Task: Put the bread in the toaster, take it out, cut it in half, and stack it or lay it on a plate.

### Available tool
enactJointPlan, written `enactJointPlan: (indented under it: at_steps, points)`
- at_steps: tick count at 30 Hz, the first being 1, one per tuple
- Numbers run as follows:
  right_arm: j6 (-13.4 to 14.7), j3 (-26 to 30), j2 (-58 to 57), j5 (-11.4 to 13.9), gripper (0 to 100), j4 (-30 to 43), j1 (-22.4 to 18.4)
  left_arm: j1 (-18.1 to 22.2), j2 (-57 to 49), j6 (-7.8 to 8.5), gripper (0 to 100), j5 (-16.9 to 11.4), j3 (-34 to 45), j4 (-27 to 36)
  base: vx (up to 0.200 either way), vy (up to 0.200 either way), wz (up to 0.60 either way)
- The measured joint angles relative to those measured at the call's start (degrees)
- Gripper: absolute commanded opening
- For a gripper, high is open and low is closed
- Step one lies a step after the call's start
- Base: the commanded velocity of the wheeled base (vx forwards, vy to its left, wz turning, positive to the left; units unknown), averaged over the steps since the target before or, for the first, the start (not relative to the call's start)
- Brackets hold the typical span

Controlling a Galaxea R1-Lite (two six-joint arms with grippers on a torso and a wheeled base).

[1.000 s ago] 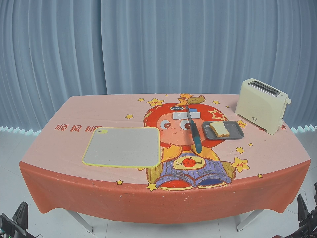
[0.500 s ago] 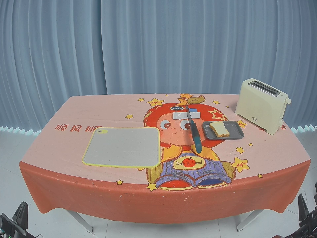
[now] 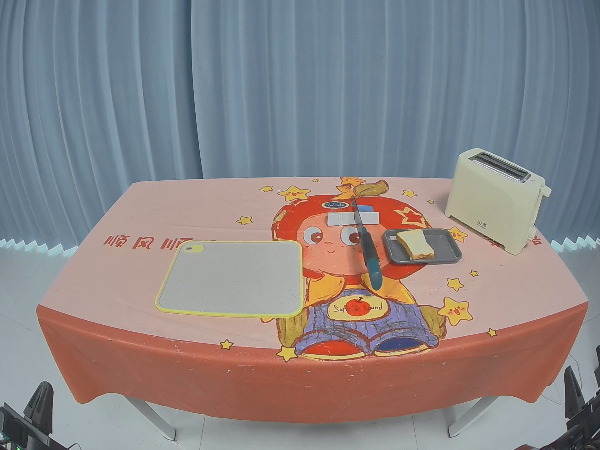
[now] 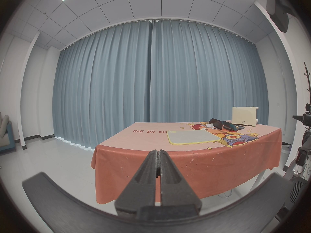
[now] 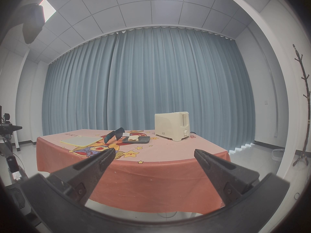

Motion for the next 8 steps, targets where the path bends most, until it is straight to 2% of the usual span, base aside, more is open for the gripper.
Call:
enactJointPlan:
  at_steps: [8]
  points:
    - [-0.24,0.02,-0.02,-0.07,100,0.10,-0.06,-0.02,0.00,0.00,0,0.01,0.00,0.00,0.000,0.000,0.00]
